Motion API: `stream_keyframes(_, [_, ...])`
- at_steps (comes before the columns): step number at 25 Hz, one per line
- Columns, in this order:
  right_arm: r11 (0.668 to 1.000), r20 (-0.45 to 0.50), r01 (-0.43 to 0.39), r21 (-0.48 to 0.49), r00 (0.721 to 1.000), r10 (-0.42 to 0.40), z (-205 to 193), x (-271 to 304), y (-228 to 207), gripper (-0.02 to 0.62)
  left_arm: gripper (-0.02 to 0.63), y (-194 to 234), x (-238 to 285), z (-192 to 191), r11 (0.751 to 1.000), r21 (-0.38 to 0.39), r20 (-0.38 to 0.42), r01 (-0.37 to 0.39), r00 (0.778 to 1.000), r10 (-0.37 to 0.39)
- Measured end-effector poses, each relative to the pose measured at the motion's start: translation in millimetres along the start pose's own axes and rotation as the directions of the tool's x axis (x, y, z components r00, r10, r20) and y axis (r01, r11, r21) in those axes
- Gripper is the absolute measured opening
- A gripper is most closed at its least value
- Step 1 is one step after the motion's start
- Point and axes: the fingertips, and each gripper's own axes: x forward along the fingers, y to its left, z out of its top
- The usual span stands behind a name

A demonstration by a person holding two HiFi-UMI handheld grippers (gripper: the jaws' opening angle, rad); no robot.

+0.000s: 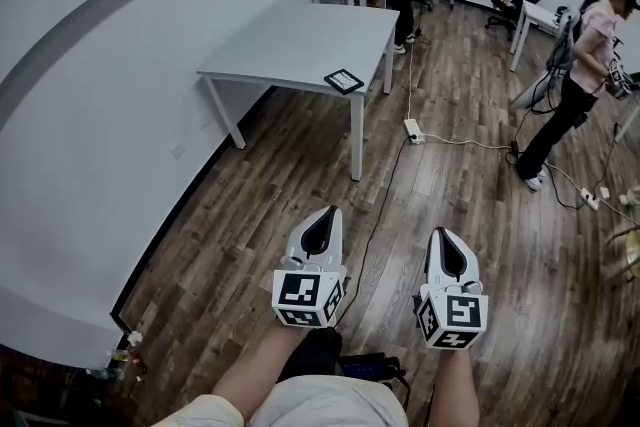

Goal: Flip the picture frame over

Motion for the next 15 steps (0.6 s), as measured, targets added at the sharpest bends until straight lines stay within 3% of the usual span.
stream_keyframes(15, [1.0,-0.014,0.01,-0.028,1.0,-0.01,23,168,53,0.026,0.001,127,107,1,1.0,-0.009,-0.027,0.02,0.999,-0.02])
